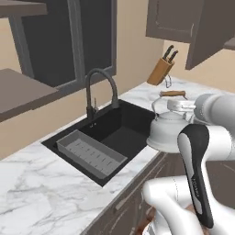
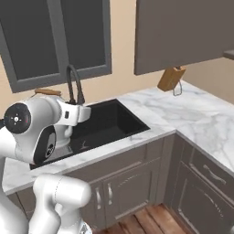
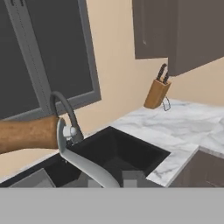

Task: Open the cabinet, pick the kettle from the cabinet, and place it in the sink.

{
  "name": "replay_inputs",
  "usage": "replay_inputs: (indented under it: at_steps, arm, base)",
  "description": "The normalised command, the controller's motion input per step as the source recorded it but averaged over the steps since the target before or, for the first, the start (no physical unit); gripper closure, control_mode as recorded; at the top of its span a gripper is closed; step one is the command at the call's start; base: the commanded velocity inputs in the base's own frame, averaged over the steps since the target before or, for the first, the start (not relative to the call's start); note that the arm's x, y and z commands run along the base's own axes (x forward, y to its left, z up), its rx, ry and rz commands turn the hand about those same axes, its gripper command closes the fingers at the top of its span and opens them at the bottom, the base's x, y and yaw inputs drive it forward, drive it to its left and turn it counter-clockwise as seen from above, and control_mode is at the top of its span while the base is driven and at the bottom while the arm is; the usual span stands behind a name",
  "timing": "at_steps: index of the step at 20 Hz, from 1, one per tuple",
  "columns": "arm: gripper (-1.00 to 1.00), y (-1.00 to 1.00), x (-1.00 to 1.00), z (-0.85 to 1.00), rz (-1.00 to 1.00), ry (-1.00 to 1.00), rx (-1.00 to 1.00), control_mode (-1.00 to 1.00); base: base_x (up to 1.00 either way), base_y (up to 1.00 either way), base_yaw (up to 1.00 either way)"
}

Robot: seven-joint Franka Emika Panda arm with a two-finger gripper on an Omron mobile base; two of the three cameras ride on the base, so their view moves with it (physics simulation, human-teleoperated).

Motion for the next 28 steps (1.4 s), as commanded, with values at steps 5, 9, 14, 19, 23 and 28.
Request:
replay_inputs:
  at_steps: [5,9,14,19,23,28]
  arm:
    - [1.00,0.00,0.00,0.00,0.00,0.00,0.00,1.00]
    - [1.00,0.00,0.00,0.00,0.00,0.00,0.00,1.00]
    - [1.00,0.00,0.00,0.00,0.00,0.00,0.00,1.00]
    - [1.00,0.00,0.00,0.00,0.00,0.00,0.00,1.00]
    - [1.00,0.00,0.00,0.00,0.00,0.00,0.00,1.00]
    - [1.00,0.00,0.00,0.00,0.00,0.00,0.00,1.00]
  base:
    - [0.30,0.00,0.26]
    - [0.42,0.00,0.16]
    - [0.38,-0.18,0.33]
    - [0.27,-0.24,0.48]
    - [0.27,-0.25,0.46]
    - [0.22,-0.32,0.38]
